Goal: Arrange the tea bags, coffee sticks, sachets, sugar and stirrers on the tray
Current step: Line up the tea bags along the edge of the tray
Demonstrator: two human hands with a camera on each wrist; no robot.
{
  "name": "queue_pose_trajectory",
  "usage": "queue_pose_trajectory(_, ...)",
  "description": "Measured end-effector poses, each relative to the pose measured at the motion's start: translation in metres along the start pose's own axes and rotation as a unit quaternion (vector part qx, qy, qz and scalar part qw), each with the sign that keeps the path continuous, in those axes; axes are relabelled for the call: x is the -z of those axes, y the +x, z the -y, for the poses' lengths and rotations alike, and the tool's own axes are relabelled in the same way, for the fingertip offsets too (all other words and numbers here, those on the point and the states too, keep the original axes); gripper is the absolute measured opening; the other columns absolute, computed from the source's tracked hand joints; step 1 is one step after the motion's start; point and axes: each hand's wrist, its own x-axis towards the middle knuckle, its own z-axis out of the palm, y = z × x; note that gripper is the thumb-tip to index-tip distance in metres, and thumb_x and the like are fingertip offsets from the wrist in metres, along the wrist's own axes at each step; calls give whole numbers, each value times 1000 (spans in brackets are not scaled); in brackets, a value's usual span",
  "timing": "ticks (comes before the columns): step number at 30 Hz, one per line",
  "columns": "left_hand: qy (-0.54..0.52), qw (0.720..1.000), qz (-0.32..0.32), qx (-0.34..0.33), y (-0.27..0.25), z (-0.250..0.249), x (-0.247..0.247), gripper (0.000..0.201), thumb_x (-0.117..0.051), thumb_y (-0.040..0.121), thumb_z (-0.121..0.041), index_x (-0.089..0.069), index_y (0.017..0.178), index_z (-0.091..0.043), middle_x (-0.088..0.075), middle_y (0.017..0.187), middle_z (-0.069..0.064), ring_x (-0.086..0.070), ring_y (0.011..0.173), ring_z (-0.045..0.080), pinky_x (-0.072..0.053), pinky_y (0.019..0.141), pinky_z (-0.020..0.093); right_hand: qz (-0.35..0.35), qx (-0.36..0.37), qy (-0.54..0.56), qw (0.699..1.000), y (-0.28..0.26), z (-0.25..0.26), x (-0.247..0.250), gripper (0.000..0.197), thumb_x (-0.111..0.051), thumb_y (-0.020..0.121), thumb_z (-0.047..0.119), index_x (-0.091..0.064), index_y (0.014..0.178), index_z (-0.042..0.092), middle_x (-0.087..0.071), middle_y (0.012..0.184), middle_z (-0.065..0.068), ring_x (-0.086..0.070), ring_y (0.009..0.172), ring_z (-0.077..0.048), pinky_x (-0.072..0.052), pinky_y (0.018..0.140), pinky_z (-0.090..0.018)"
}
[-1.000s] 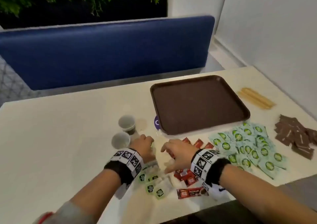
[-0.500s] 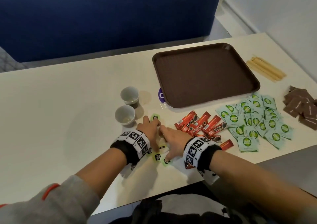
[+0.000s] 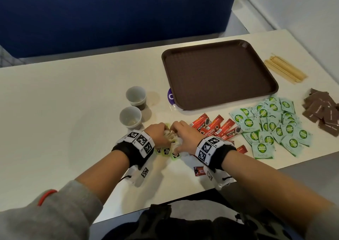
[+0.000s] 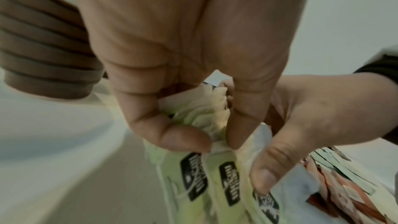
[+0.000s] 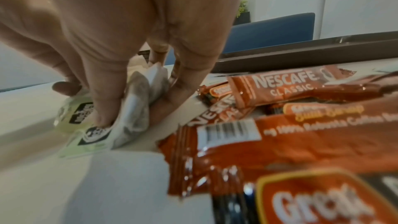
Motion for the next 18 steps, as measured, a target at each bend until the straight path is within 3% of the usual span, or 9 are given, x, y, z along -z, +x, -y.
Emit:
queue_pose_trajectory(2,13,1000,-13,-1,2,1,0,48,-72,77,-38,-55,114,-13,-60,112,7,-53,85,17,-45,72,26,-15,8,3,1000,4,-1,2,62,-83,66,17,-42,113,16,-45,113,-3,-54,96,-24,-47,84,-36)
queue_pose_trajectory(6,22,1000,-13,-5,2,4,-2,71,-83,64,-43,-49,122,-19,-42,110,4,-49,89,17,-44,76,27,-11,5,33,999,9,-4,3,57,-80,68,11,-40,107,17,-61,101,-9,-59,86,-25,-52,77,-37)
queue_pose_trajectory(10,-20,998,-26,-50,1,7,0,65,-89,57,-29,-51,109,-21,-62,104,2,-57,88,18,-46,74,28,-26,-1,90,996,11,-8,9,52,-78,69,5,-43,106,15,-60,87,-2,-57,76,-19,-43,50,-17)
queue_pose_trajectory(14,-170,983,-38,-65,1,12,6,51,-85,62,-21,-51,98,-29,-67,95,0,-64,83,20,-53,69,29,-42,4,165,985,11,-10,26,53,-79,68,5,-45,106,21,-59,86,2,-56,74,-13,-49,65,-28)
queue_pose_trajectory(16,-267,960,-47,-73,0,11,10,44,-80,71,-18,-53,103,-31,-67,97,2,-66,80,19,-54,56,28,-61,3,210,976,11,-14,37,56,-82,67,9,-47,107,24,-62,91,2,-57,77,-7,-47,66,-20)
queue_pose_trajectory(18,-349,934,-42,-69,0,7,14,42,-74,79,-15,-53,111,-31,-64,100,4,-69,81,23,-57,50,35,-92,2,245,965,13,-16,48,58,-83,67,13,-48,111,26,-65,96,4,-61,84,-6,-47,72,-18)
